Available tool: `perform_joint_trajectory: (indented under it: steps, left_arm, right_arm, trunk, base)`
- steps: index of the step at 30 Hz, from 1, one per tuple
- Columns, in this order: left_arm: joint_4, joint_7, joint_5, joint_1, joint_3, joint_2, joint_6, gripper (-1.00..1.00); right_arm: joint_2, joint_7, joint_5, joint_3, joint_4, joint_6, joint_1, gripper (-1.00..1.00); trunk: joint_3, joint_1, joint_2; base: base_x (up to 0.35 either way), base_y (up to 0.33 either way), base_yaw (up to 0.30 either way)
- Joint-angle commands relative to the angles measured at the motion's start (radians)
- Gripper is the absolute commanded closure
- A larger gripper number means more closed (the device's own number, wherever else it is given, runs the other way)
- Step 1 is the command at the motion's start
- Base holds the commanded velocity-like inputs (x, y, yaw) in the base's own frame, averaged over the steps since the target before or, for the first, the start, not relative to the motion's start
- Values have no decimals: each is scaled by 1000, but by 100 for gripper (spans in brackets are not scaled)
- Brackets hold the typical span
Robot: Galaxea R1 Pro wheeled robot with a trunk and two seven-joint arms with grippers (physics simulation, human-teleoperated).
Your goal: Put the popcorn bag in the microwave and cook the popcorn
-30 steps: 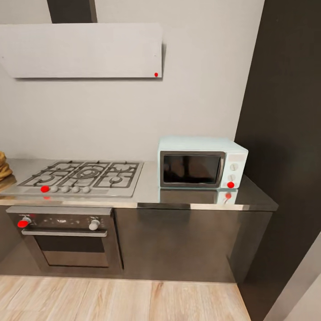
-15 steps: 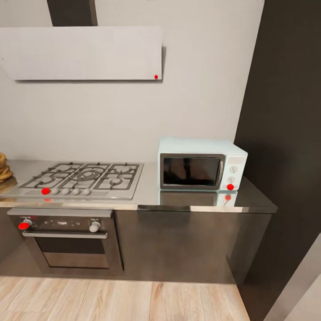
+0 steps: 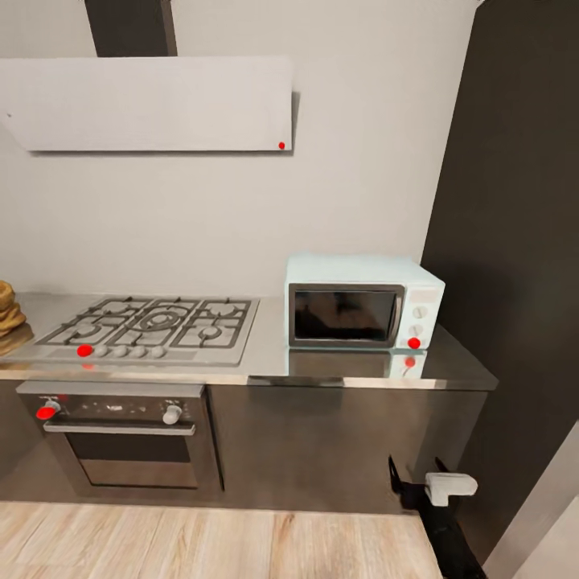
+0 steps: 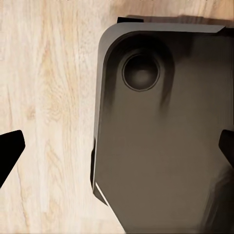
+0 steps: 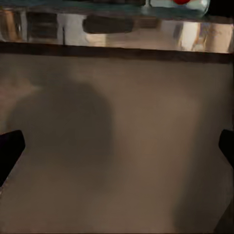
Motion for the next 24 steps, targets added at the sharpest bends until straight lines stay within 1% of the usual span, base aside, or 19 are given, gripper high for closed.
perform_joint_trajectory:
  steps: [1,7,10,12,14,16,18,21,24]
  left_arm:
    - [-2,0,1,1,6,-1,1,-100]
    - [-2,0,1,1,6,-1,1,-100]
    - [-2,0,1,1,6,-1,1,-100]
    - [-2,0,1,1,6,-1,1,-100]
    - [-2,0,1,1,6,-1,1,-100]
    - [-3,0,1,1,6,-1,0,-100]
    - [-3,0,1,1,6,-1,0,-100]
    - [-3,0,1,1,6,-1,0,-100]
    - [-3,0,1,1,6,-1,0,-100]
  right_arm:
    - [0,-4,0,1,-14,-2,0,-100]
    - [-2,-4,0,1,-156,-1,-1,-100]
    - [-2,-4,0,1,-198,4,-15,-100]
    - [-4,-4,1,1,-207,20,-61,-100]
    - [-5,-4,1,1,-208,42,-82,-100]
    - [-9,-4,0,0,-208,106,-117,-100]
    - [-11,-4,1,-1,-208,127,-137,-100]
    - [-11,-3,-1,-5,-208,130,-147,-100]
    - [-11,-3,-3,-43,-208,129,-148,-100]
  trunk:
    - [3,-4,7]
    - [21,-27,49]
    - [31,-38,70]
    - [37,-46,84]
    - [43,-54,98]
    - [50,-61,112]
    - [56,-69,126]
    - [65,-81,147]
    - [75,-92,168]
  base:
    - [0,0,0]
    - [0,0,0]
    - [0,0,0]
    - [0,0,0]
    - [0,0,0]
    - [0,0,0]
    - [0,0,0]
    - [0,0,0]
    - [0,0,0]
